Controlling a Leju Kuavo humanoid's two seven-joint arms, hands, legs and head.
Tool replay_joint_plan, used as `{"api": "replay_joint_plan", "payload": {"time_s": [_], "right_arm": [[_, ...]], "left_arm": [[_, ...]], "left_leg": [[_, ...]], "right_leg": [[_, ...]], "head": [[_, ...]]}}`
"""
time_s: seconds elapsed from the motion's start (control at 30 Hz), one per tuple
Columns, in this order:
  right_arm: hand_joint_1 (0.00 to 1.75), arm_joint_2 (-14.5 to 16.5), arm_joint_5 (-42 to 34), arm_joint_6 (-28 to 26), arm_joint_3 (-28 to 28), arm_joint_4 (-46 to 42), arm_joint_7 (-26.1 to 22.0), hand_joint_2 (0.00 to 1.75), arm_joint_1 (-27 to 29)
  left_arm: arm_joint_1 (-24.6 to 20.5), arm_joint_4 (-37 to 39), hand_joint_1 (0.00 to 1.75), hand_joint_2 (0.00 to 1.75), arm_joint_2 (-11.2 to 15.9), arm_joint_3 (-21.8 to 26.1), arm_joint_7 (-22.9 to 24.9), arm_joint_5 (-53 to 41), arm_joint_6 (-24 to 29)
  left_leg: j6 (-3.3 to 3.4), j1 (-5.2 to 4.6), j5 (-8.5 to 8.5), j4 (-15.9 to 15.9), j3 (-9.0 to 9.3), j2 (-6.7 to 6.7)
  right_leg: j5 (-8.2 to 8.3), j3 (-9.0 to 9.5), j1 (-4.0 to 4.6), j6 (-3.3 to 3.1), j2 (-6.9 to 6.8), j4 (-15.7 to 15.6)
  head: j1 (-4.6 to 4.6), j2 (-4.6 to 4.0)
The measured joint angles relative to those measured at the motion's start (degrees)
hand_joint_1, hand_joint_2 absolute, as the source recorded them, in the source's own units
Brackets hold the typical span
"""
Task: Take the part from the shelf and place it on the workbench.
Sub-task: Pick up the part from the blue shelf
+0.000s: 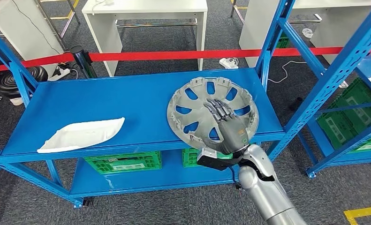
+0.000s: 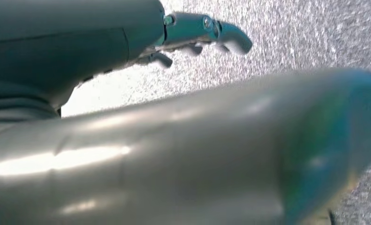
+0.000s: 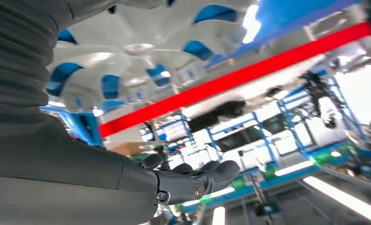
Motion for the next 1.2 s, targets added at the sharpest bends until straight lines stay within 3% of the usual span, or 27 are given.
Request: {"api": "replay_joint_plan", "payload": {"time_s": [0.4,0.77,1.2], "right_arm": [[0.00,1.01,0.31,1.85,3.47,-10.32,1.15,1.75,4.44],[0.00,1.08,0.27,3.76,3.24,-8.32,4.39,1.75,4.86],[0.00,1.06,0.53,3.47,-0.32,-5.35,3.70,1.75,7.19]], "left_arm": [[0.01,0.00,0.00,0.00,0.26,0.28,0.17,-0.40,-0.09],[0.02,0.00,0.00,0.00,0.27,0.75,-0.25,0.02,-0.09],[0.07,0.00,0.00,0.00,0.27,0.75,-1.13,-0.70,-0.26]], "left_leg": [[-0.04,-0.01,-0.03,-0.01,0.04,0.03],[-0.04,-0.01,-0.03,-0.01,0.05,0.04],[-0.04,-0.01,-0.05,-0.01,0.06,0.04]], "right_leg": [[-0.01,0.05,-0.02,0.01,0.01,-0.02],[-0.01,0.05,-0.01,0.01,0.01,-0.02],[-0.02,0.05,-0.01,0.02,0.02,-0.05]], "head": [[0.00,0.00],[0.00,0.00],[0.00,0.00]]}}
